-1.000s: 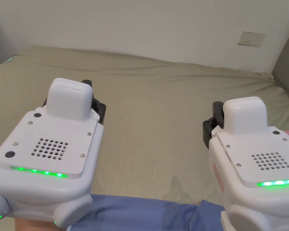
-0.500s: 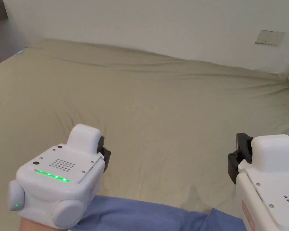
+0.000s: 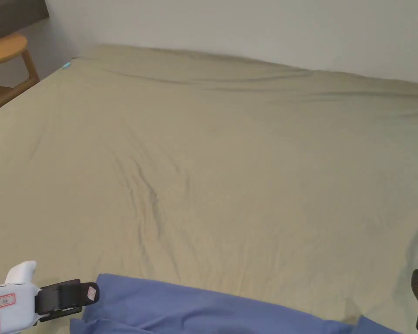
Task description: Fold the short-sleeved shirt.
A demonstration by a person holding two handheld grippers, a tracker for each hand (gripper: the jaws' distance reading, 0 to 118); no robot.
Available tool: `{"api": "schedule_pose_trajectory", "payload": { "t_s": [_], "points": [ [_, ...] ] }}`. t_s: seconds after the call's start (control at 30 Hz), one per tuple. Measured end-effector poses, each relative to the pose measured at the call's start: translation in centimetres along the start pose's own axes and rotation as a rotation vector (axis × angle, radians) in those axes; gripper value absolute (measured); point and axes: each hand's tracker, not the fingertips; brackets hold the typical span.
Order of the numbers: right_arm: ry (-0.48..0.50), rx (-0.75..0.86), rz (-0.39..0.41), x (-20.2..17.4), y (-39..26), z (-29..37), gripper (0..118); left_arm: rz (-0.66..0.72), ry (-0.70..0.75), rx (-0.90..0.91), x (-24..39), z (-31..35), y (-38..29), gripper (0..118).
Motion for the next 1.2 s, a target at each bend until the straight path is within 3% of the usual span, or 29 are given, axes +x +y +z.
{"api": "schedule_pose_trajectory", "payload": {
  "t_s": [0.1,0.2,0.23,0.27,0.33,0.43,0.47,0.53,0.57,0.63,0.77,0.87,1.0,1.1,1.2],
  "points": [
    [-0.004,-0.017,0.003,-0.2,-0.3,-0.3,2,0.087,-0.120,-0.083,-0.1,-0.6,-0.9,111],
    [-0.002,-0.032,0.012,-0.5,-0.4,-0.4,2,0.047,-0.190,-0.021,1.0,-1.2,-1.0,112],
    [0.002,-0.034,0.012,-0.5,-0.4,-0.5,2,0.091,-0.226,-0.046,1.4,-1.7,-1.1,112],
    [0.005,-0.036,0.013,-0.6,-0.4,-0.6,2,0.037,-0.200,0.001,1.2,-2.0,-0.8,110],
    [0.013,-0.039,0.018,-0.9,-0.3,-0.8,2,0.134,-0.340,-0.084,1.4,-4.0,-1.2,91],
    [0.022,-0.037,0.031,-1.3,0.0,-0.9,2,0.118,-0.289,-0.078,1.9,-7.3,-2.5,17],
    [0.026,-0.034,0.034,-1.4,0.2,-0.8,2,0.197,-0.270,-0.074,1.4,-8.4,-2.7,13],
    [0.034,-0.028,0.038,-1.7,0.5,-0.6,2,0.424,-0.455,-0.034,-0.4,-9.0,-3.0,12],
    [0.037,-0.024,0.042,-1.8,0.7,-0.4,2,0.389,-0.411,-0.061,0.2,-8.7,-3.3,11],
    [0.039,-0.016,0.050,-1.9,1.0,-0.2,2,0.170,-0.293,-0.044,2.2,-7.5,-2.7,11],
    [0.040,-0.006,0.058,-1.5,1.2,-0.3,2,-0.021,-0.100,-0.059,4.6,-5.9,-0.9,11],
    [0.035,-0.003,0.058,-1.4,1.3,-0.3,2,-0.100,-0.093,-0.070,6.3,-4.9,-0.3,11],
    [0.031,0.002,0.056,-1.2,1.1,0.1,2,-0.102,-0.080,-0.069,7.3,-3.2,0.7,11],
    [0.026,0.002,0.054,-1.2,1.0,0.3,2,-0.166,-0.029,-0.050,7.2,-1.9,1.9,11],
    [0.020,0.004,0.045,-1.1,1.0,0.6,2,-0.135,0.055,-0.004,5.7,-0.2,3.3,11]
  ]
}}
